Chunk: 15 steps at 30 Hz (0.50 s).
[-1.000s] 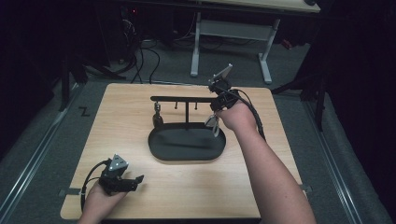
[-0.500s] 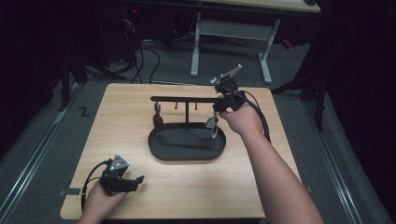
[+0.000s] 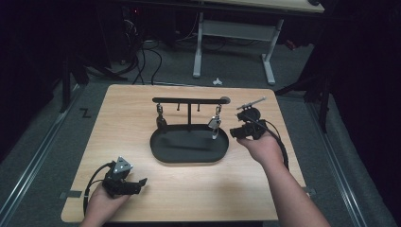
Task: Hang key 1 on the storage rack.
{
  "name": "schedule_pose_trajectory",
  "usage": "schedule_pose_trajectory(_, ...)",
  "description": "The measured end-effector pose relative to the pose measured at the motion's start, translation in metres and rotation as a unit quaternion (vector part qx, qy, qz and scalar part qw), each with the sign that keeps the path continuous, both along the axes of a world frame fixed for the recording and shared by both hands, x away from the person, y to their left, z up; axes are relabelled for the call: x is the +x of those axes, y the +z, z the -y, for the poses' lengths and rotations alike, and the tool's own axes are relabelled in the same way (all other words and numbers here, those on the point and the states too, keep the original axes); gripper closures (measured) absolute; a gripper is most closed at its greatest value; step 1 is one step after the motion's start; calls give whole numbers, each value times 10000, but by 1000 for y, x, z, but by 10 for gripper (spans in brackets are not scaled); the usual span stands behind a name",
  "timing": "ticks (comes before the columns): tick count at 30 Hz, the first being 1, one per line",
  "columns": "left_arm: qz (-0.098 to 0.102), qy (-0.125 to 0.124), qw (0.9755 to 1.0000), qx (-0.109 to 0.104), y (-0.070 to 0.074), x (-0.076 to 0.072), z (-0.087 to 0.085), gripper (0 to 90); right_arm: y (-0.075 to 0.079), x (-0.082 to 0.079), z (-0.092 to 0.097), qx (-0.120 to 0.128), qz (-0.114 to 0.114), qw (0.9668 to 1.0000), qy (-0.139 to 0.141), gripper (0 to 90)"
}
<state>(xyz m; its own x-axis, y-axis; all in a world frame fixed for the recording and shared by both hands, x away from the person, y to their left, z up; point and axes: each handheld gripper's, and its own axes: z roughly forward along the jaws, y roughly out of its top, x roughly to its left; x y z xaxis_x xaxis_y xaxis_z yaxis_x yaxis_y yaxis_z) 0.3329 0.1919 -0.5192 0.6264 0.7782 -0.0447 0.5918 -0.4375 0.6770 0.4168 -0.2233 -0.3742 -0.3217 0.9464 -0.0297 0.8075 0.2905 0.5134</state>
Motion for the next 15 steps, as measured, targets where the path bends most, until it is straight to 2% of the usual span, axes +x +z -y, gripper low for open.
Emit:
schedule_pose_trajectory(8,0,-5,10000,23,-1,0,1,210,-44,-23,26,251,131,9995,-157,440)
schedule_pose_trajectory(13,-5,-13,10000,36,-1,0,1,210,-68,-41,38,362,433,9980,-283,422)
schedule_pose_trajectory(15,-4,-16,10000,38,-1,0,1,210,-79,-49,41,360,622,9971,-238,409)
